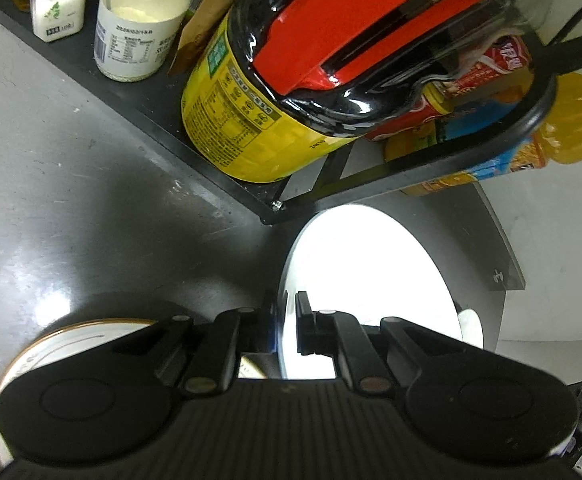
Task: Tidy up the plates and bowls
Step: 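Lift the 'Sweet' plate on edge and carry it over the flower-pattern plate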
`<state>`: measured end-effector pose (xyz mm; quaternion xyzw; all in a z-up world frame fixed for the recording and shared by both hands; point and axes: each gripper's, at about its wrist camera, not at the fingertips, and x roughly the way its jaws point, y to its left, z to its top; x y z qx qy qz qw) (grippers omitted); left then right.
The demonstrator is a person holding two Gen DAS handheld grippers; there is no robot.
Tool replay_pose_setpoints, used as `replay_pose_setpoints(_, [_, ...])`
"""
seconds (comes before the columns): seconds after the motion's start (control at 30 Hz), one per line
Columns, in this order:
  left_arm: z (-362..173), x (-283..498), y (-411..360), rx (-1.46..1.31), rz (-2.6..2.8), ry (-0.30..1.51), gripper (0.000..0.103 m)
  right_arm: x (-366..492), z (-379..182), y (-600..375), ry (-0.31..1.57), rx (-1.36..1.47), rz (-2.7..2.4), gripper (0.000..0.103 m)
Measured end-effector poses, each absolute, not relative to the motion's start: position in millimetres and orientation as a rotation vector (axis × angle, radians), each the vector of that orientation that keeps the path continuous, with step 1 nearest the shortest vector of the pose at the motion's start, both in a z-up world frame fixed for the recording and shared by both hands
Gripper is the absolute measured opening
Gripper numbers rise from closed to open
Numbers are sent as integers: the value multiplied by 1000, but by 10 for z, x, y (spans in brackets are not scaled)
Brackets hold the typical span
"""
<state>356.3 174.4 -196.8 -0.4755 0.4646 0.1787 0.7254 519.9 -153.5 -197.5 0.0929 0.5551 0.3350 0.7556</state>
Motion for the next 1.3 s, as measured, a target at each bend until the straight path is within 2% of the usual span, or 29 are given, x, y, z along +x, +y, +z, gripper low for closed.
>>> replay_pose_setpoints(0.47, [-1758,3051,1782,-1007,355,1015,6,4569,-1658,-1479,1152,236,713,6])
replay_pose_setpoints(1.3, [-1846,1938,1775,-997,388,1045,6,3605,-1742,-1261,1175,178,719,6])
